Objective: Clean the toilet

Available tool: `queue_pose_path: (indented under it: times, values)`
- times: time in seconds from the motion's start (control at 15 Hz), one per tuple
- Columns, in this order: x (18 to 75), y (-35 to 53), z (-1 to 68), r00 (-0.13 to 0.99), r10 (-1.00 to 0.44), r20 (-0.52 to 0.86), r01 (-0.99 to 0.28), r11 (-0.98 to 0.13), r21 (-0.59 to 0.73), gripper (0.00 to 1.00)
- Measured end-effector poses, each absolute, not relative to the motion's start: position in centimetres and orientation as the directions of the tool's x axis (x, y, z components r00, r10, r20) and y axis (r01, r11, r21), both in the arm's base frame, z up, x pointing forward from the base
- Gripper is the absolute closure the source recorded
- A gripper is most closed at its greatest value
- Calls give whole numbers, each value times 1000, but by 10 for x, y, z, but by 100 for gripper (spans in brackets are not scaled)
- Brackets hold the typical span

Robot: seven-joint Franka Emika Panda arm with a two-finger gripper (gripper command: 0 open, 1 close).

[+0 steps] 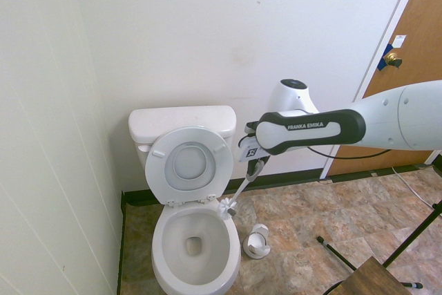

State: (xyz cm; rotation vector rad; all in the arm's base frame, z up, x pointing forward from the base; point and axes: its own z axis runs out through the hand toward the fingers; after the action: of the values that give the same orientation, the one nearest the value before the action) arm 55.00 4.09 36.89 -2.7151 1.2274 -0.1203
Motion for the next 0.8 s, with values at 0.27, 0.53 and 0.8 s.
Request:
queue_pose_path:
  times: [0.27,0.53,0.8]
  values:
    - [569,99,299,667,-744,33,-738,-666,-113,100]
    - [615,139,233,644,-763,53,-761,-646,-63,100]
    - [656,168,202,623,-779,75,-776,-627,-64,100]
